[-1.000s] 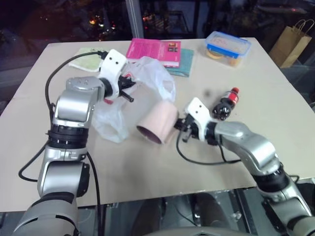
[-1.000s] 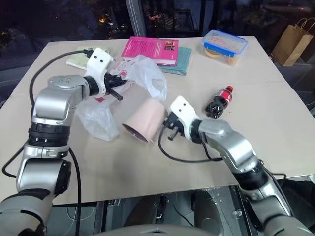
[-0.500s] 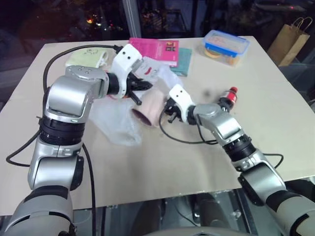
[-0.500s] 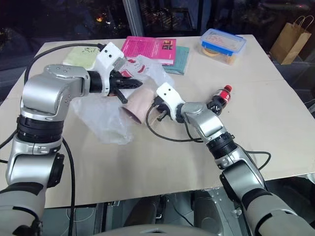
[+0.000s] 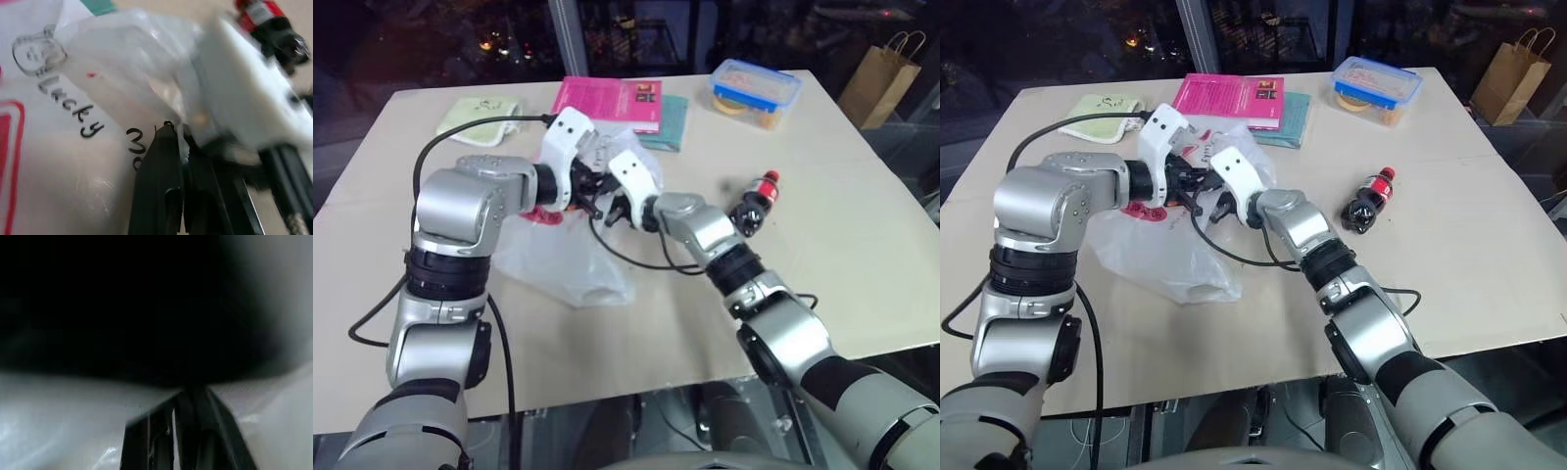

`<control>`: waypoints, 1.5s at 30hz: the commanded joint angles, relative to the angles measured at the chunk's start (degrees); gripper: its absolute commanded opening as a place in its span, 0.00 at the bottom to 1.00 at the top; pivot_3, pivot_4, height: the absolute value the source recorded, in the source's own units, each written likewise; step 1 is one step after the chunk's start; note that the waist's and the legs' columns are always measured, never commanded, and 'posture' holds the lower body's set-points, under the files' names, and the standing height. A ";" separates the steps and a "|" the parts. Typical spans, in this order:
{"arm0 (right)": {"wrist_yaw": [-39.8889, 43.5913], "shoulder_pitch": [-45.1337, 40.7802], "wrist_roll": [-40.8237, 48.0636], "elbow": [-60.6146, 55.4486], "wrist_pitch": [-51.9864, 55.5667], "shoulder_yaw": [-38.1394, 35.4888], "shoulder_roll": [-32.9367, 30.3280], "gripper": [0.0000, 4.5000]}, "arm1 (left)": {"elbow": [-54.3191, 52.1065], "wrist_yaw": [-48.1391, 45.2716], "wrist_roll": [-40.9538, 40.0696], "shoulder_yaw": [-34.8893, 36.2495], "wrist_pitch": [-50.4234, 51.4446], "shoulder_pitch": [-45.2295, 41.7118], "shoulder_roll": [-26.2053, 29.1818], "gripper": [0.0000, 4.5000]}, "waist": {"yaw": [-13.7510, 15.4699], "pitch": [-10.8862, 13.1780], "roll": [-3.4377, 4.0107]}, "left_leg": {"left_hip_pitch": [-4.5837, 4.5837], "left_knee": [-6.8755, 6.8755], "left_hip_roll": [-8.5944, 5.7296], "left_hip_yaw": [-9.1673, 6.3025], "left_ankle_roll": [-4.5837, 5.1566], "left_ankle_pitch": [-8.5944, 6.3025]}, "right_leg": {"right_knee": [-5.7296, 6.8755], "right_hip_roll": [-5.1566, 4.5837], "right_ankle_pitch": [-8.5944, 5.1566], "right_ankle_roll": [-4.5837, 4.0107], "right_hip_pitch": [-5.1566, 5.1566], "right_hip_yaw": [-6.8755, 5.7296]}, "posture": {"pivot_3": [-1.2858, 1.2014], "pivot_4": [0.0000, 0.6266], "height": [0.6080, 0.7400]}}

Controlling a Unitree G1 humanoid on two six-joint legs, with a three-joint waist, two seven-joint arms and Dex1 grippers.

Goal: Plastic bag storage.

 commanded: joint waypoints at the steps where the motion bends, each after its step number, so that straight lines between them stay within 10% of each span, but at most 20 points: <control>1: 1.93 -3.89 -4.34 2.97 -6.10 3.33 1.71 0.33 | -3.54 3.15 -1.24 3.00 0.07 0.07 -1.59 0.00 | -0.13 0.01 0.01 | 0.00 0.00 0.00 0.00 -0.01 0.00 | 0.02 0.00 0.00 0.00 -0.01 0.00 | 0.52 0.24 1.00; 5: -2.37 -1.77 -6.19 -2.56 -9.96 0.67 -1.50 0.74 | -3.70 5.91 -1.74 6.03 0.12 1.91 -2.55 0.00 | -0.24 0.01 0.01 | 0.00 -0.03 0.04 -0.04 -0.09 0.04 | 0.04 0.02 0.00 -0.01 -0.06 -0.02 | 0.52 0.24 1.00; 16: 4.13 20.16 7.24 -62.57 26.01 -9.38 -18.22 0.74 | 1.33 13.97 -2.20 11.92 -3.52 1.53 -7.65 0.00 | 1.18 0.00 0.00 | -0.06 -0.01 0.02 -0.12 -0.07 0.03 | 0.03 -0.06 -0.01 -0.01 -0.04 -0.10 | 0.52 0.24 1.00; 21: -7.06 23.02 5.61 -73.14 35.90 -15.77 -18.62 0.99 | 1.78 15.57 -2.29 10.91 -5.12 1.08 -9.28 0.00 | 1.12 0.00 0.00 | 0.02 0.03 -0.01 -0.04 0.15 -0.09 | 0.12 -0.08 0.00 -0.01 -0.01 -0.05 | 0.52 0.24 1.00; 37: -39.29 9.60 -2.54 -38.30 41.25 -40.74 -7.87 0.99 | -1.63 17.80 -2.80 8.37 -5.53 2.08 -11.48 0.00 | 0.97 -0.02 0.02 | 0.05 -0.05 -0.07 0.03 0.05 -0.01 | 0.15 -0.14 0.02 -0.05 -0.03 0.01 | 0.52 0.24 1.00; 45: -39.16 11.85 -5.23 -23.87 34.59 -33.04 -14.02 0.87 | -3.89 18.65 -2.83 8.36 -4.97 3.29 -11.56 0.00 | 0.86 -0.12 -0.03 | 0.67 -0.10 -0.08 0.04 0.14 -0.07 | -0.04 -0.14 0.02 -0.04 0.68 -0.01 | 0.52 0.24 1.00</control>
